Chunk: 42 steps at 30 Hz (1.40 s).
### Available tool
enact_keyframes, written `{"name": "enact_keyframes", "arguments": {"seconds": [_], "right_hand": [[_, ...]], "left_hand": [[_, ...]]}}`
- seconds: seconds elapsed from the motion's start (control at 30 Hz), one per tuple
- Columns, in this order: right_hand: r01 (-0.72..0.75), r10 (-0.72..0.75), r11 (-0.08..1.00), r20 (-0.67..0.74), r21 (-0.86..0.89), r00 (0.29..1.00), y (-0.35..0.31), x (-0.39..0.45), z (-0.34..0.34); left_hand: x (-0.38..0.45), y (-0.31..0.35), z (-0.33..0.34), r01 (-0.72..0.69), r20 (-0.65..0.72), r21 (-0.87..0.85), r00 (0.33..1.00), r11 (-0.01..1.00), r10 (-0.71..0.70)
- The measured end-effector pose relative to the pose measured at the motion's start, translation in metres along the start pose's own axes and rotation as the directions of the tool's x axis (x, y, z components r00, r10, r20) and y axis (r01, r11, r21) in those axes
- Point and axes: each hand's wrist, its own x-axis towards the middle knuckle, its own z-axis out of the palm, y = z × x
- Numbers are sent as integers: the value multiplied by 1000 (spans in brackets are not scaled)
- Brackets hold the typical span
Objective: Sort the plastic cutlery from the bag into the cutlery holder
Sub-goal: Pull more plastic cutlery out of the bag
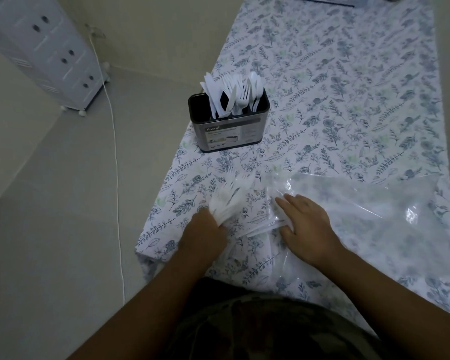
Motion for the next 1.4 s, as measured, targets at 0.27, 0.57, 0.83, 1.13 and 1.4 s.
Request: {"name": "enact_keyframes", "arguments": {"seconds": [0.27, 0.57, 0.83, 1.13, 1.4], "right_hand": [[-46, 55, 996, -128, 70, 990, -4, -19, -5], [-69, 124, 920, -119, 386, 985, -2, -26, -9], [-336, 351, 934, -482, 120, 803, 63, -51, -42], [-370, 386, 920, -461, 130, 799, 93, -51, -26], [-279, 225, 960, -600, 4, 768, 94, -55, -43]], "left_hand": [[3, 15, 3, -163, -113, 4, 980, 987, 163], [-12, 32, -1, -477, -131, 27, 870, 879, 476], [-31, 82, 35, -180, 193, -373, 944, 910, 266], [-31, 96, 41, -273, -133, -573, 961, 773, 240], [-21, 97, 57, -558, -108, -90, 829, 825, 549]]}}
